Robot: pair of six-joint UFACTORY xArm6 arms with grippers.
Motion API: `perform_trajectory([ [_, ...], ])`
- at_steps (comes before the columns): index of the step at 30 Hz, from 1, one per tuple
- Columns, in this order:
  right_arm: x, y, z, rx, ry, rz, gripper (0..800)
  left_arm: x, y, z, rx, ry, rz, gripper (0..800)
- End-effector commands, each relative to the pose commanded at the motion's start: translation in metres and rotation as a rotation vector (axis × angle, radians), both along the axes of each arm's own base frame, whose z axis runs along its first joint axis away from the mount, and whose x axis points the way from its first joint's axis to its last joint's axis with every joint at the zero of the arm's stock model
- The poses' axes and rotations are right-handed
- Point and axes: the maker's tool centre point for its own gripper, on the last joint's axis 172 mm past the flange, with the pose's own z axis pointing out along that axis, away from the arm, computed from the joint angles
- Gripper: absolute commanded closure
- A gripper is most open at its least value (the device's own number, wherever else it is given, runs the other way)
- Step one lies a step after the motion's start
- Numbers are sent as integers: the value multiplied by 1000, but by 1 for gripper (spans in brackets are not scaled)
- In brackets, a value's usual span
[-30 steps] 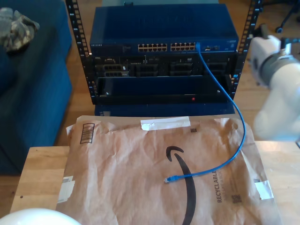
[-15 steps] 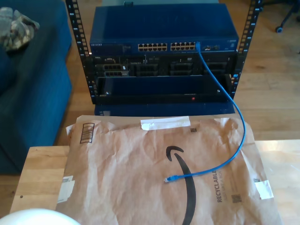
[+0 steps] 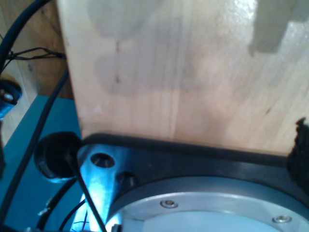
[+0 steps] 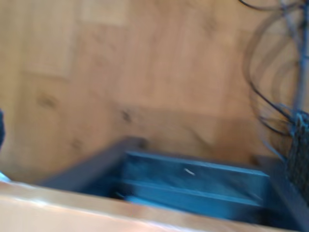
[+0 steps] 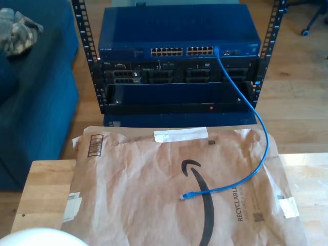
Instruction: Grab the cable and plug it in
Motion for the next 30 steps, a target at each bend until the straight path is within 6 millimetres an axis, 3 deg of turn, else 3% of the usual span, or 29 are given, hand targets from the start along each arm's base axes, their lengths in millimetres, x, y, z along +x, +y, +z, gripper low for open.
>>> perform_trajectory([
  [6, -49, 15, -11, 85, 51, 2, 7, 0, 0, 0, 2, 0, 0, 0],
  [13, -108, 62, -48, 223, 91, 21, 7, 0, 0, 0, 0, 0, 0, 0],
  [21, -134, 93, -78, 296, 97, 15, 7, 0, 0, 0, 2, 0, 0, 0],
  [27, -138, 120, -101, 355, 107, 19, 7, 0, 0, 0, 0, 0, 0, 0],
  [30, -138, 125, -99, 341, 104, 26, 7, 0, 0, 0, 2, 0, 0, 0],
])
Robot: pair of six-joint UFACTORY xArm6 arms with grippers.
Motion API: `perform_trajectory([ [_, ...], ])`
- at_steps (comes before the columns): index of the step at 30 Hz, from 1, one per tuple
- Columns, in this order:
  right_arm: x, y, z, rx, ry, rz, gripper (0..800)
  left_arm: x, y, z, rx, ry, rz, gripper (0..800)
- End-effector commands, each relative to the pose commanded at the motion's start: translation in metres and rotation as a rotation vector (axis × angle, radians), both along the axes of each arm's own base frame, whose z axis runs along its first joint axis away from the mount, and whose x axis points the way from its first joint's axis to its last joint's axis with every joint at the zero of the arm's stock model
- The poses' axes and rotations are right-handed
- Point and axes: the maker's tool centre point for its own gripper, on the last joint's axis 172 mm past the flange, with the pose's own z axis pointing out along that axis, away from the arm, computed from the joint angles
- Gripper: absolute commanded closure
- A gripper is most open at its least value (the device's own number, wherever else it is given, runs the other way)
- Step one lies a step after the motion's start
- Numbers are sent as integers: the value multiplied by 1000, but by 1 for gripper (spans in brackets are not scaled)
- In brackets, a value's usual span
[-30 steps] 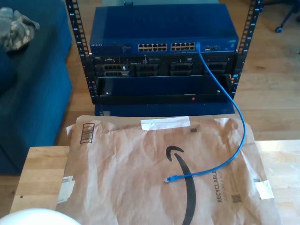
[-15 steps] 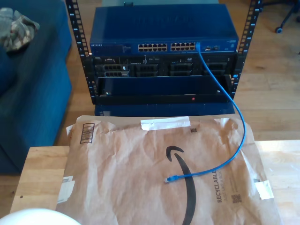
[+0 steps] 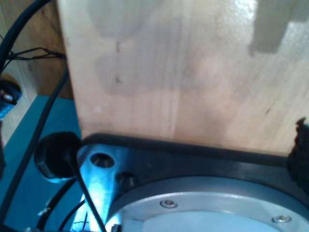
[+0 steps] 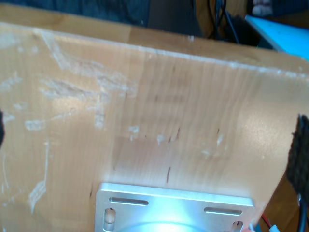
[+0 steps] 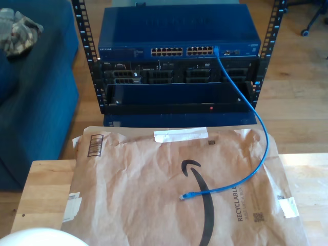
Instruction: Grab the cable and plug it in
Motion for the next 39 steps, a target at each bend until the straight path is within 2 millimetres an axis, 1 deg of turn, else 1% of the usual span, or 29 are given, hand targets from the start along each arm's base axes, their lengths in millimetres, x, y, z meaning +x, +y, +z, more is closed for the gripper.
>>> perform_trajectory([
  [2, -2, 16, -10, 11, 1, -4, 7, 0, 0, 0, 0, 0, 0, 0],
  [4, -3, 25, -16, 6, 0, -2, 7, 0, 0, 0, -2, 0, 0, 0],
  [6, -7, 39, -29, 24, 3, -4, 7, 0, 0, 0, -2, 0, 0, 0],
  [8, -7, 36, -40, 3, 0, -7, 7, 0, 0, 0, 0, 0, 0, 0],
  [9, -8, 41, -48, 5, 0, -12, 7, 0, 0, 0, 0, 0, 0, 0],
  [10, -9, 41, -54, -2, 0, -15, 3, 0, 1, 0, 2, 0, 0, 0],
  [12, -10, 40, -58, -12, -2, -25, 1, 0, 0, 0, -2, 0, 0, 0],
  [14, -11, 49, -65, 2, -1, -31, 1, 0, 0, 0, 0, 0, 0, 0],
  [15, -11, 50, -68, 2, -3, -35, 1, 0, 0, 0, -2, 0, 0, 0],
  [20, -11, 48, -74, -18, -6, -32, 1, 0, 0, 0, -2, 0, 0, 0],
  [39, -10, 48, -74, -18, -6, -32, 1, 0, 0, 0, 0, 0, 0, 0],
])
